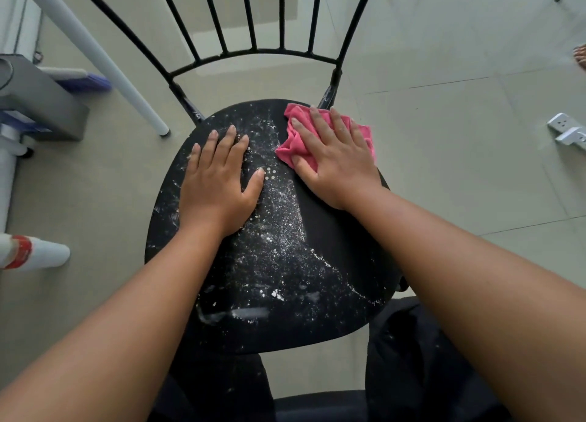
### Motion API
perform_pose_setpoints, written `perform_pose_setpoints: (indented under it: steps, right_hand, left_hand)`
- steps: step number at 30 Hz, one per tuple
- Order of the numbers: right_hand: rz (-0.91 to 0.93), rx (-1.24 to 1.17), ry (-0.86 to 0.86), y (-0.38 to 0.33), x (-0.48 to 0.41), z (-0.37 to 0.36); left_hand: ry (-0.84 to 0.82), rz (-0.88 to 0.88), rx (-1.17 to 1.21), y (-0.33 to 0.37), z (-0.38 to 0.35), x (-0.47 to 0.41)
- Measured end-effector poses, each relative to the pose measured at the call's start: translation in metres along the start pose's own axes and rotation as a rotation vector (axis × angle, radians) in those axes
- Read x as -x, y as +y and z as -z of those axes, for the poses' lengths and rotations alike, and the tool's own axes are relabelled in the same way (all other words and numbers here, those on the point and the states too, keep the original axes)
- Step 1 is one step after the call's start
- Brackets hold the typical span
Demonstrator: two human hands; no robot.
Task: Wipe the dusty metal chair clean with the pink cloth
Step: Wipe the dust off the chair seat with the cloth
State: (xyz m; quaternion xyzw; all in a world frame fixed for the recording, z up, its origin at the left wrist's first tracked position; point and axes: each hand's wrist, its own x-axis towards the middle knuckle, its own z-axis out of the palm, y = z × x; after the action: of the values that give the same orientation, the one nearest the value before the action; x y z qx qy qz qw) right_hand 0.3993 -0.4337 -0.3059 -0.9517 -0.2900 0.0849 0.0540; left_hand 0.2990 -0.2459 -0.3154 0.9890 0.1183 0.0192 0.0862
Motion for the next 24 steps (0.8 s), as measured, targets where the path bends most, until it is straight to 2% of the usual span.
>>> perform_pose_setpoints:
  steps: [13, 19, 24]
  right_hand:
    - [0.047, 0.012, -0.024, -0.02, 0.15, -0.021]
    - [0.069, 0.013, -0.023, -0.011, 0.125, -0.016]
    - [-0.008, -0.005, -0.015, -0.005, 0.06, -0.007]
  left_hand:
    - [-0.014, -0.002, -0.002, 0.0, 0.001, 0.0]
    - [-0.008, -0.003, 0.016, -0.001, 0.001, 0.001]
    - [-0.001, -0.004, 0.015, 0.0, 0.0, 0.001]
